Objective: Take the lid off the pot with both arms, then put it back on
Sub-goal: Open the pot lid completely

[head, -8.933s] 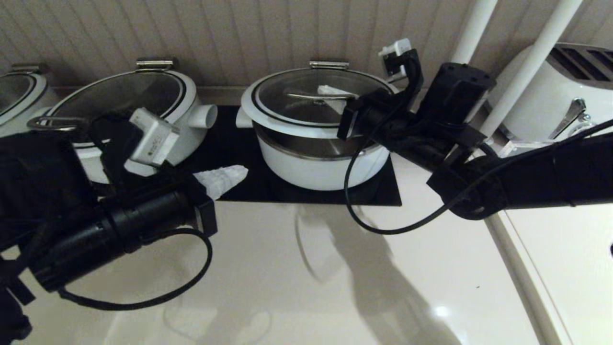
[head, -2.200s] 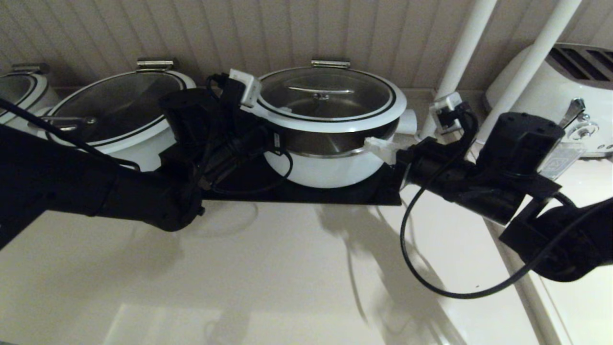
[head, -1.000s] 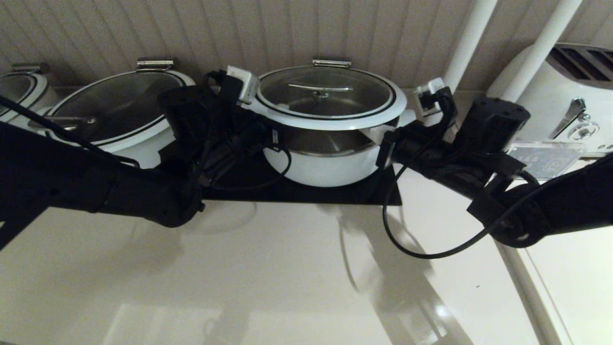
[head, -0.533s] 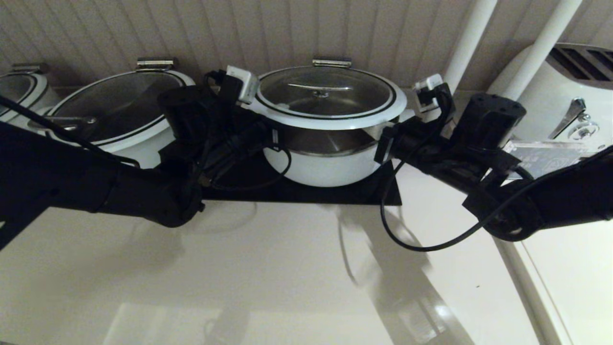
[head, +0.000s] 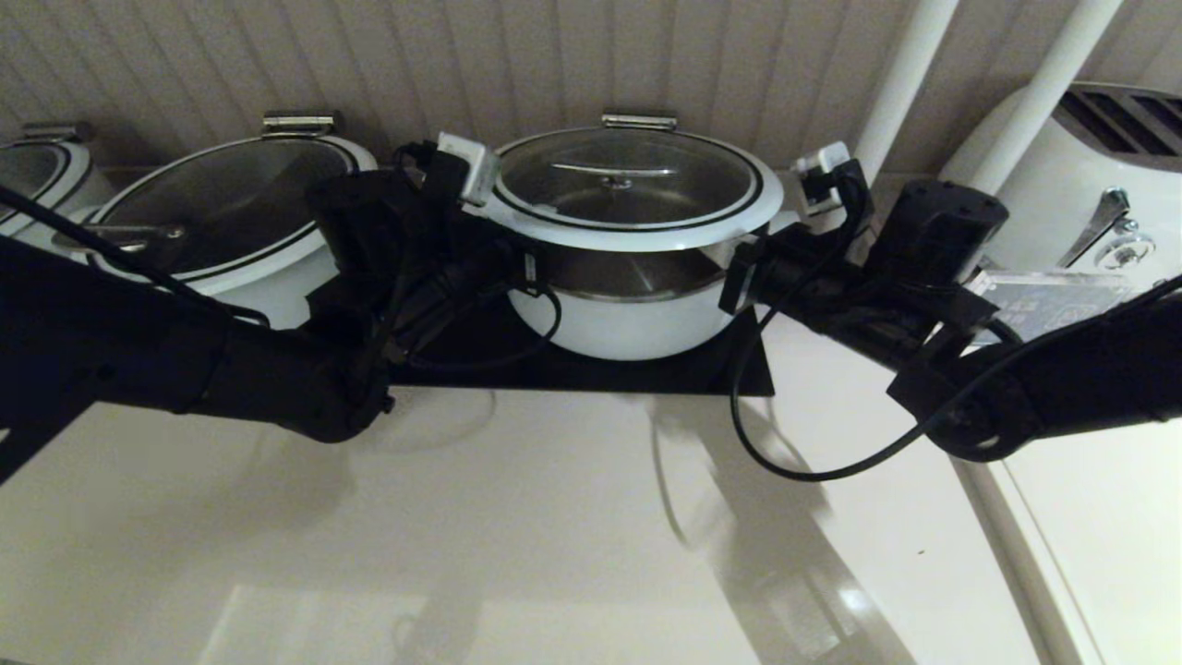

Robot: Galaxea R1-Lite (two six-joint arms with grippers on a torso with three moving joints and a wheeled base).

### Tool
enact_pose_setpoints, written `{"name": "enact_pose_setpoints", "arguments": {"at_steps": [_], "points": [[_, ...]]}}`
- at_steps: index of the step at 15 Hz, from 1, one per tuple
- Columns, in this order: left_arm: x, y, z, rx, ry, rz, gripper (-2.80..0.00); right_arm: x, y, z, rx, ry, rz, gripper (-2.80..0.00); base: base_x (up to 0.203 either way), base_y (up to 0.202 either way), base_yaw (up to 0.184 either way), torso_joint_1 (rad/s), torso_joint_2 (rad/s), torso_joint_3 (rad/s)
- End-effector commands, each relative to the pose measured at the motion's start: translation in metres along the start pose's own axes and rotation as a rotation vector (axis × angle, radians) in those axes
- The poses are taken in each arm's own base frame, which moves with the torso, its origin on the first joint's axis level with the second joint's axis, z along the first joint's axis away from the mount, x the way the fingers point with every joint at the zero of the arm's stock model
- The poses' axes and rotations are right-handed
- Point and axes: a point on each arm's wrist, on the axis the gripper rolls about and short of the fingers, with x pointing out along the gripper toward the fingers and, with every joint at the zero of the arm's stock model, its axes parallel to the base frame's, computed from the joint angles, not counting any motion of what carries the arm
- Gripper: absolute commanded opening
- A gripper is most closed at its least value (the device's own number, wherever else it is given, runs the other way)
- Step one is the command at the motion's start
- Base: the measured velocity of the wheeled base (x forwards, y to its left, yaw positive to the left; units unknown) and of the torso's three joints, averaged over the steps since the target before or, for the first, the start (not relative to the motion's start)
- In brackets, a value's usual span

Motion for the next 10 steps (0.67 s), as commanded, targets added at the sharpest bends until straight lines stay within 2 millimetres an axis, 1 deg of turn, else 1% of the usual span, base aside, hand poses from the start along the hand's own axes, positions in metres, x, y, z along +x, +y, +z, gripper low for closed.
{"name": "enact_pose_setpoints", "arguments": {"at_steps": [1,7,10], "points": [[-0.004,-0.001,-0.001,0.0,0.006,-0.002,-2.8,0.0,0.0,0.001,-0.002,-0.008,0.002,-2.8,0.0,0.0,0.0,0.0,0.0,0.0],[-0.025,-0.004,-0.008,-0.005,0.066,-0.008,-2.8,0.0,0.0,0.002,-0.003,-0.011,0.002,-2.8,0.0,0.0,0.0,0.0,0.0,0.0],[-0.044,-0.006,-0.008,-0.008,0.101,-0.011,-2.8,0.0,-0.001,0.003,-0.004,-0.012,0.0,-2.8,0.0,0.0,0.0,0.0,0.0,0.0]]}}
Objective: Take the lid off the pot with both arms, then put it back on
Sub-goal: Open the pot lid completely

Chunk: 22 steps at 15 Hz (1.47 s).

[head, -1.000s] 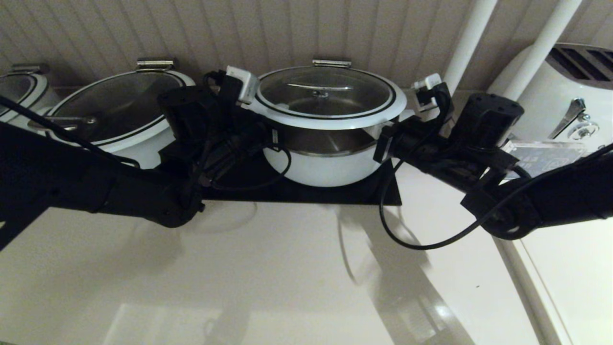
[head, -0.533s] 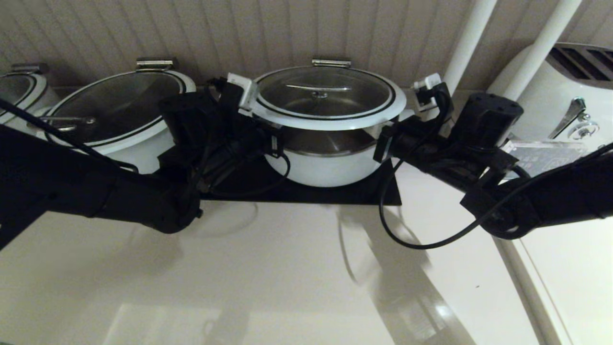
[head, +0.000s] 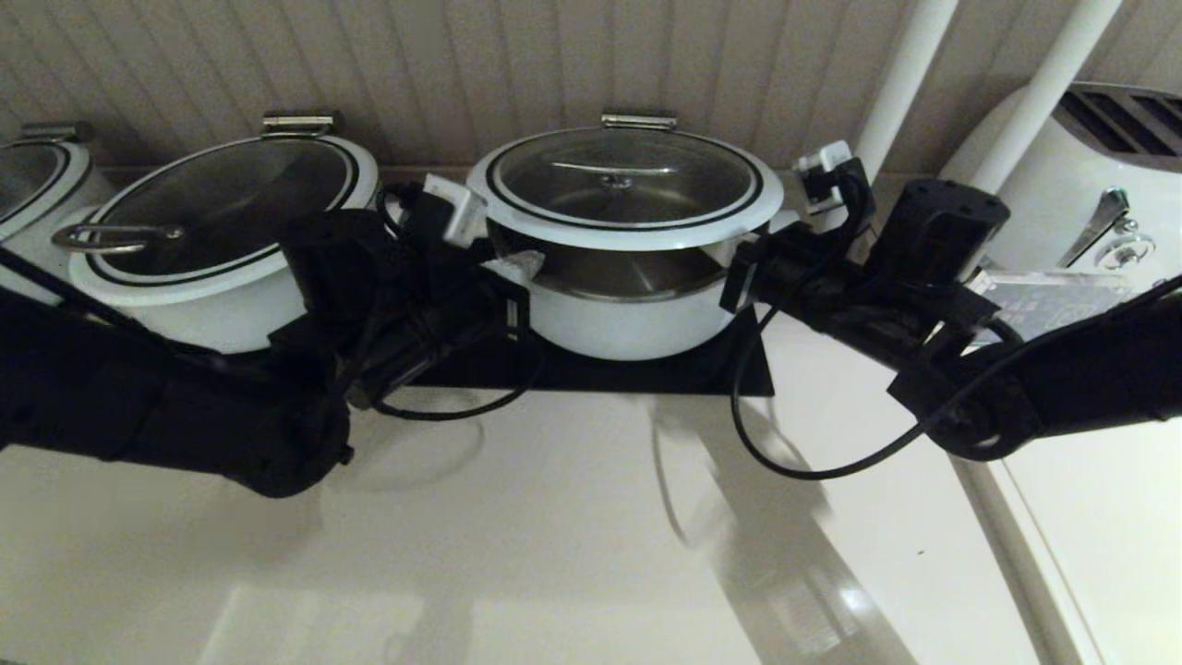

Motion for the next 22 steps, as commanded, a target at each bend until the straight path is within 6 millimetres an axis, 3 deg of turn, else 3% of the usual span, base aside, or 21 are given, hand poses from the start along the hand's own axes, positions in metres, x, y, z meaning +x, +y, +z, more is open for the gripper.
{"name": "enact_pose_setpoints", "arguments": {"at_steps": [1,10,15,22], "points": [[-0.018,0.0,0.004,0.001,0.006,0.004,-2.8,0.0,0.0,0.002,-0.003,-0.01,0.002,-2.8,0.0,0.0,0.0,0.0,0.0,0.0],[-0.137,0.023,-0.013,0.028,0.149,0.163,-2.8,0.001,-0.002,0.006,-0.008,-0.025,-0.002,-2.8,0.0,0.0,0.0,0.0,0.0,0.0],[-0.201,0.011,-0.034,0.004,0.227,0.213,-2.8,0.004,-0.003,0.008,-0.012,-0.034,-0.002,-2.8,0.0,0.0,0.0,0.0,0.0,0.0],[-0.259,-0.01,-0.047,-0.018,0.249,0.282,-2.8,0.003,-0.003,0.01,-0.014,-0.039,-0.002,-2.8,0.0,0.0,0.0,0.0,0.0,0.0]]}}
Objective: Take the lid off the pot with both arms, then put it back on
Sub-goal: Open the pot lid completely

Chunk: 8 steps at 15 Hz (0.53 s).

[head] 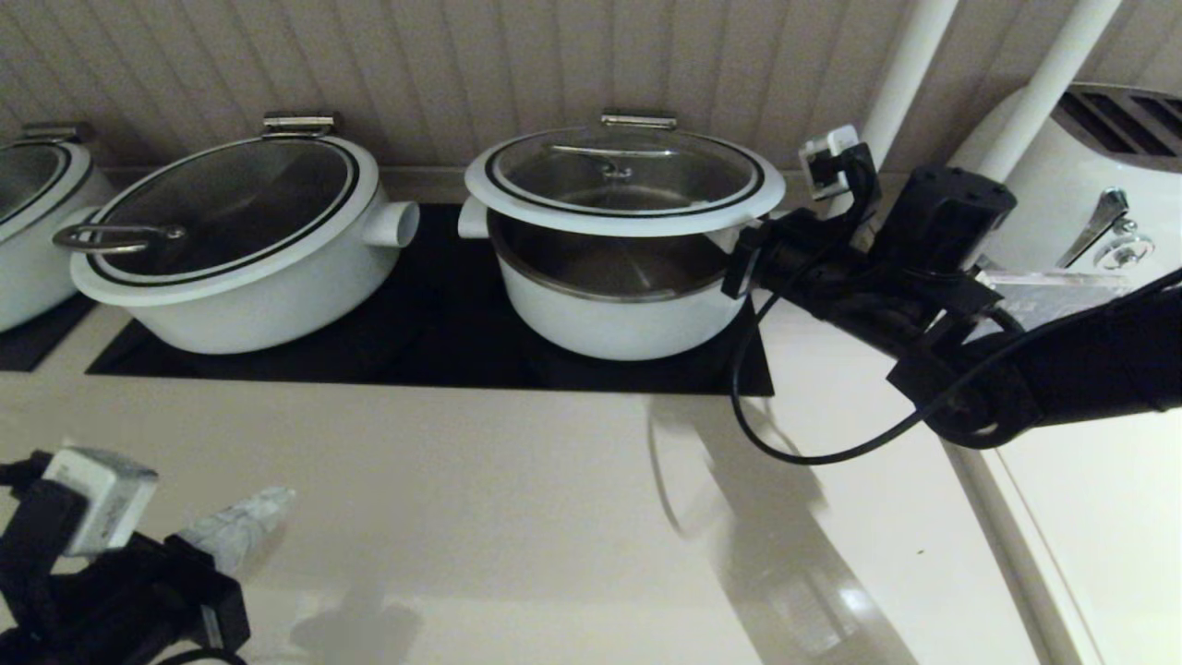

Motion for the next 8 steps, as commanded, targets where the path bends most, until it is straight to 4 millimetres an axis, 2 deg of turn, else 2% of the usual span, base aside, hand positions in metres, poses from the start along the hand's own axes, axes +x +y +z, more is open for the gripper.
{"name": "enact_pose_setpoints", "arguments": {"at_steps": [1,4,6,8], "points": [[-0.02,-0.001,0.0,-0.002,-0.046,0.011,-2.8,0.0,0.0,0.002,-0.003,-0.009,0.003,-2.8,0.0,0.0,0.0,0.0,0.0,0.0],[-0.056,-0.004,-0.011,-0.007,-0.047,0.014,-2.8,-0.001,0.001,0.003,-0.004,-0.012,0.003,-2.8,0.0,0.0,0.0,0.0,0.0,0.0],[-0.086,-0.008,-0.027,-0.006,-0.075,0.017,-2.8,-0.001,0.001,0.004,-0.004,-0.013,0.003,-2.8,0.0,0.0,0.0,0.0,0.0,0.0],[-0.105,-0.011,-0.043,-0.005,-0.099,0.029,-2.8,-0.001,0.001,0.004,-0.004,-0.015,0.003,-2.8,0.0,0.0,0.0,0.0,0.0,0.0]]}}
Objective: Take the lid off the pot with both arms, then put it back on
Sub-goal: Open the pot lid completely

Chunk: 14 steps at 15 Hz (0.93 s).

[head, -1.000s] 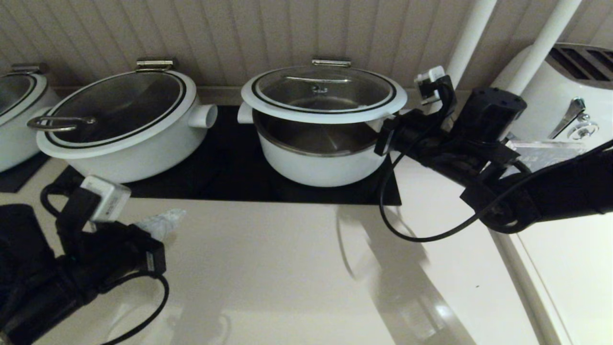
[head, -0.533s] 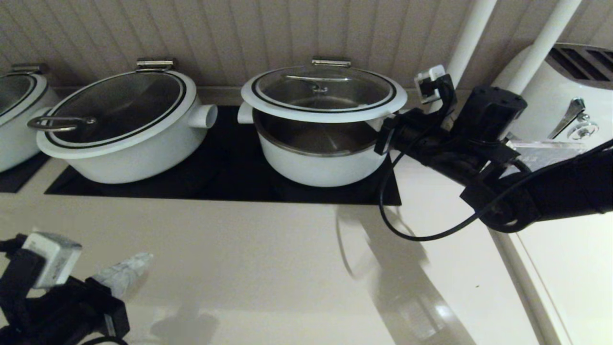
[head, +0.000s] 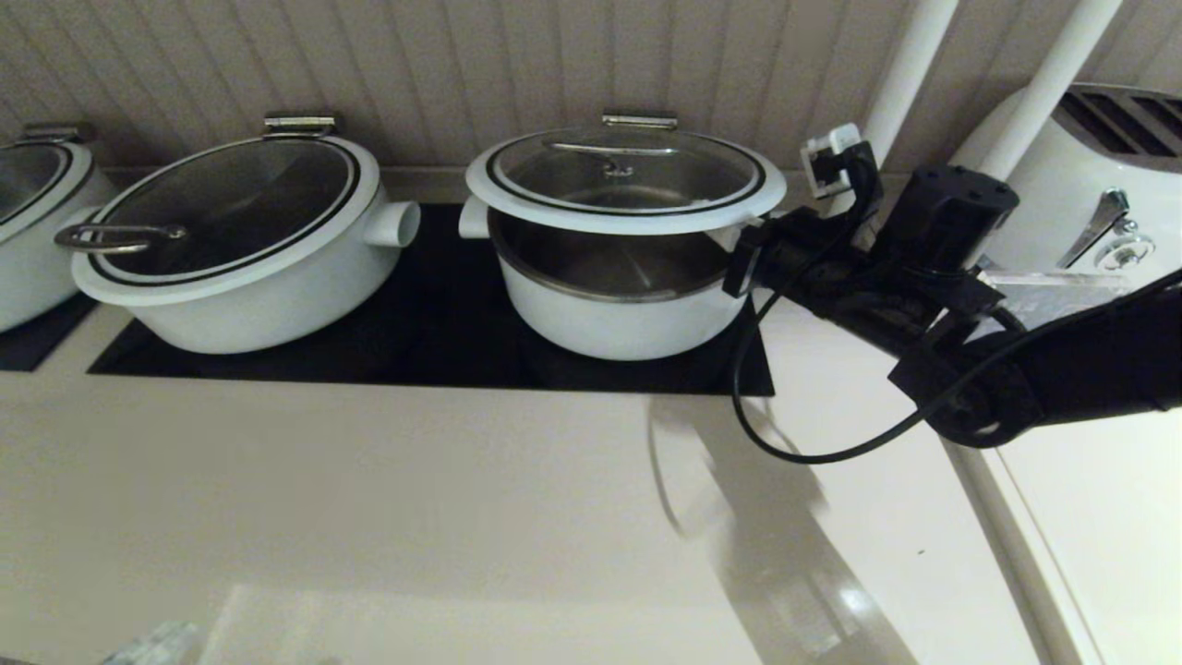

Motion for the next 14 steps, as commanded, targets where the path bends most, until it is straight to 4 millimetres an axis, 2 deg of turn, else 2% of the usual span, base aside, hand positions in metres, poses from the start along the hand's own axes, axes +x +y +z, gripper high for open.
{"name": "enact_pose_setpoints", "arguments": {"at_steps": [1,3,4,11,14], "points": [[-0.024,-0.003,-0.017,0.003,-0.077,0.014,-2.8,0.0,0.0,0.002,-0.003,-0.009,0.003,-2.8,0.0,0.0,0.0,0.0,0.0,0.0],[-0.024,-0.004,-0.033,0.0,0.066,0.007,-2.8,0.0,0.0,0.003,-0.004,-0.012,0.003,-2.8,0.0,0.0,0.0,0.0,0.0,0.0],[-0.024,-0.004,-0.034,-0.002,0.082,0.007,-2.8,0.0,0.0,0.004,-0.004,-0.013,0.003,-2.8,0.0,0.0,0.0,0.0,0.0,0.0],[-0.024,-0.004,-0.033,0.009,0.068,0.003,-2.8,-0.002,-0.002,0.007,-0.009,-0.021,-0.003,-2.8,0.0,0.0,0.0,0.0,0.0,0.0],[-0.024,-0.004,-0.026,-0.005,0.003,0.006,-2.8,-0.002,-0.002,0.008,-0.009,-0.023,-0.002,-2.8,0.0,0.0,0.0,0.0,0.0,0.0]]}}
